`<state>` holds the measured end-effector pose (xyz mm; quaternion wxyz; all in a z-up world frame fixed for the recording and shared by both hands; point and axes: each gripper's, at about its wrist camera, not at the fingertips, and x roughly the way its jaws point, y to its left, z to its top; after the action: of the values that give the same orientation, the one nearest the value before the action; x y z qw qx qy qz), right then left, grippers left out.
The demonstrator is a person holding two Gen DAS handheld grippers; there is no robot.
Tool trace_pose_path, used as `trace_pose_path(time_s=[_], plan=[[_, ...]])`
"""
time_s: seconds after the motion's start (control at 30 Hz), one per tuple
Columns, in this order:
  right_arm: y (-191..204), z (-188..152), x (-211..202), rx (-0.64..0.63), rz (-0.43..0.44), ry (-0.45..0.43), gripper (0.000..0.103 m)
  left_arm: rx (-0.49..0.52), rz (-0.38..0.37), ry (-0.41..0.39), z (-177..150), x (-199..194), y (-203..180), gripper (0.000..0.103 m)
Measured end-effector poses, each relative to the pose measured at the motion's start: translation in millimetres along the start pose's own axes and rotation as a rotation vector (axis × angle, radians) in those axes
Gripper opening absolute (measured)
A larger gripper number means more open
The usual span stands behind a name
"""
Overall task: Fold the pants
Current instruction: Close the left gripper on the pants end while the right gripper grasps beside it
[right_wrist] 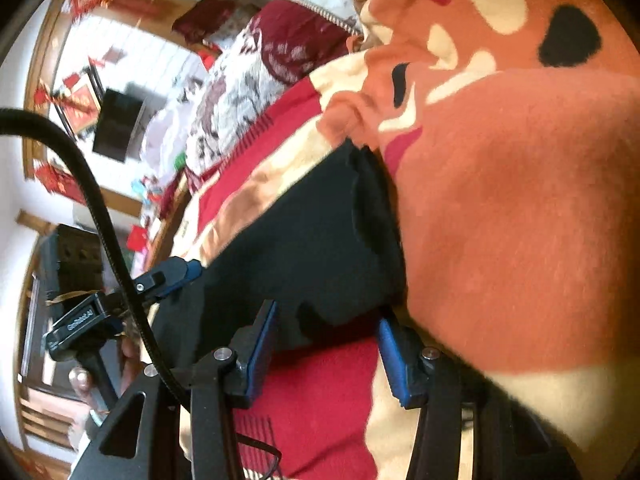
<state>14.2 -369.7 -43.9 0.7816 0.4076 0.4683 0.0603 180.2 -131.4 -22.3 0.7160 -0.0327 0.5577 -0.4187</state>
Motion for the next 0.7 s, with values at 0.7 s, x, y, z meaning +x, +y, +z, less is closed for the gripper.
trace_pose_path(time_s=[0.7], plan=[[-8.8, -6.0, 4.3, 0.028, 0.031, -0.010, 0.047, 0.131, -0.117, 0.303, 71.7, 112.1, -28.5, 0.067]])
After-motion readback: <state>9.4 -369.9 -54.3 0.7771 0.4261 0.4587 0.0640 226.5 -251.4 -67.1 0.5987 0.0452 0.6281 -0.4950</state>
